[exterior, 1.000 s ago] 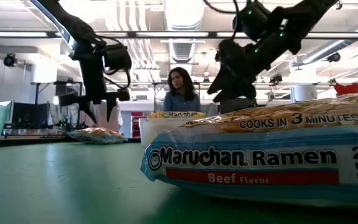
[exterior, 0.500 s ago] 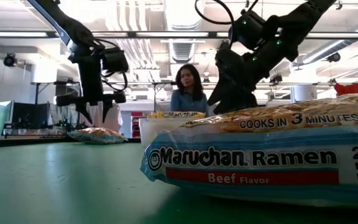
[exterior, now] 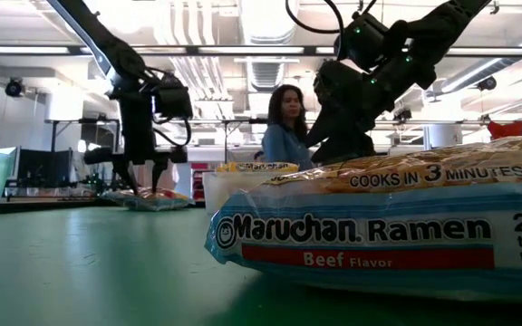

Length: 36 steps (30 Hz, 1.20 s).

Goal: Sort Maruchan noodles
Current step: Put the top left blue noodle pack into the blue bin

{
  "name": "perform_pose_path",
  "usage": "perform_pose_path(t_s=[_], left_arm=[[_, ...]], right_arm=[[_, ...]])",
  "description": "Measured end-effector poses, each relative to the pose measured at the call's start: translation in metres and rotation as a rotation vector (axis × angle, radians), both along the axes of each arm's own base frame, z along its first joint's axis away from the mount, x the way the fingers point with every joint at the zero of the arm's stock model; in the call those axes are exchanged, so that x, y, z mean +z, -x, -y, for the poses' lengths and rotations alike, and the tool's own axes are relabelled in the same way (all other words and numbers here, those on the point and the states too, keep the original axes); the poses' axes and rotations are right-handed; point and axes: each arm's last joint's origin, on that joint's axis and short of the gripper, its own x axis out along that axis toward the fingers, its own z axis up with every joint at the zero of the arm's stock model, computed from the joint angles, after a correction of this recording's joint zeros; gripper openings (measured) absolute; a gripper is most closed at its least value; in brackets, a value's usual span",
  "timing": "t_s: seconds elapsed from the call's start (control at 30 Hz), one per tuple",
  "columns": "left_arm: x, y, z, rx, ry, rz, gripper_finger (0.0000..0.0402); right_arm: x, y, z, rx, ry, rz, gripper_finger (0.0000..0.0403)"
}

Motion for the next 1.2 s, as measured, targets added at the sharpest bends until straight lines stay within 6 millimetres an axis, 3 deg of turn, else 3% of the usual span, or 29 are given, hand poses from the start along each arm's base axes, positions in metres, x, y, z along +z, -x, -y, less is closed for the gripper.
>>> perform_pose_path(t_s=[0.2,0.47,0.77,1.2], left_arm=[[0.006,-0.01,0.024,-0.099,0.028,-0.002,0.0141],[0.004,-0.03,0.072,-0.173,0.057,-0.004,0.0141],[0.004,-0.049,0.141,-0.222,0.08,0.093,0.0141],[0.004,-0.052,0.242,-0.221,0.226,0.34,0.0141]], right_arm=[[0.0,0.0,0.0,0.001,0.001,0.0,0.0194],[0.0,0.0,0.0,0.005,0.001,-0.002,0.0194],[-0.002,0.002,-0.002,0.033,-0.026,-0.023,0.0194],[-0.005,0.005,-0.004,0.059,-0.061,-0.066,0.0194]])
